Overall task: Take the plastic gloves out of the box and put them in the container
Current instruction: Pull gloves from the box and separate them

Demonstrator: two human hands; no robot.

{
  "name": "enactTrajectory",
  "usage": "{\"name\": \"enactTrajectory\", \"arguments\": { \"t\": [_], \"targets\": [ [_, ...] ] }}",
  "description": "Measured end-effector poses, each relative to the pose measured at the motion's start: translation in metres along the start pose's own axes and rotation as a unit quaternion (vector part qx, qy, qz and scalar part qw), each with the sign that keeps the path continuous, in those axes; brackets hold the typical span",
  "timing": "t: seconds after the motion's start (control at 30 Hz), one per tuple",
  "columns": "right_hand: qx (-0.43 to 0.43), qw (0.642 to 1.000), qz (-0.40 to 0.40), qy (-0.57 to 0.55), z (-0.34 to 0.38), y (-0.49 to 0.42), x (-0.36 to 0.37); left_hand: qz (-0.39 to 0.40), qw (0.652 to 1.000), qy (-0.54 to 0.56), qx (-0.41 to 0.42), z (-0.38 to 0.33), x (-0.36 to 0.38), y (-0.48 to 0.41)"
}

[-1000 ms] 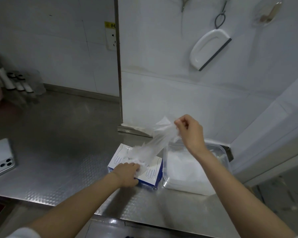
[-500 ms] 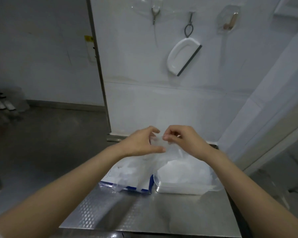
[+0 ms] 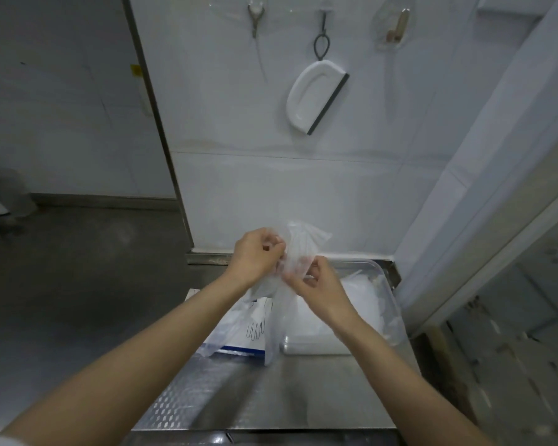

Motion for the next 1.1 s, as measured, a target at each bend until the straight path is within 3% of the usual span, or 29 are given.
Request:
{"name": "enactTrajectory", "arguments": {
  "t": [0.2,0.3,0.5,0.67,0.8,0.93,1.03,1.1],
  "targets": [
    [-0.006,0.998,-0.058,-0.03,0.005,-0.014,-0.052,0.095,0.995,-0.014,-0.031,0.034,-0.002,0.0],
    [-0.017,0.998,-0.057,0.022,0.015,-0.016,-0.064,0.175,0.983,-0.053,-0.031,0.046,0.007,0.002],
    [-0.009,0.992,0.068,0.106,0.024,-0.022,-0.055,0.262,0.965,-0.002,0.015,0.015,0.032,0.003],
    [0.03,0.967,0.085,0.239,0.012,-0.033,-0.079,0.221,0.974,-0.033,0.028,0.006,0.039,-0.014],
    [-0.111,0.945,-0.042,0.304,0.054,-0.043,-0.104,0.096,0.989,-0.076,0.087,-0.023,0.029,-0.036],
    [-0.267,0.903,-0.179,0.286,0.107,-0.026,-0.121,-0.038,0.983,-0.029,0.177,-0.068,0.007,-0.033],
    [-0.355,0.866,-0.188,0.298,0.122,-0.005,-0.118,-0.084,0.962,-0.05,0.254,-0.076,0.002,-0.022],
    [-0.39,0.844,-0.149,0.337,0.112,0.004,-0.113,-0.087,0.95,-0.09,0.287,-0.066,0.008,-0.017]
  ]
}}
Point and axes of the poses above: each hand's wrist, its own y-axis away from the middle knuckle, its own x-axis out of the palm, z = x × y, the point moved 8 cm from there along -y, towards the middle knuckle, and after that the axes turned 10 degrees about -y, right-handed, at the moved point
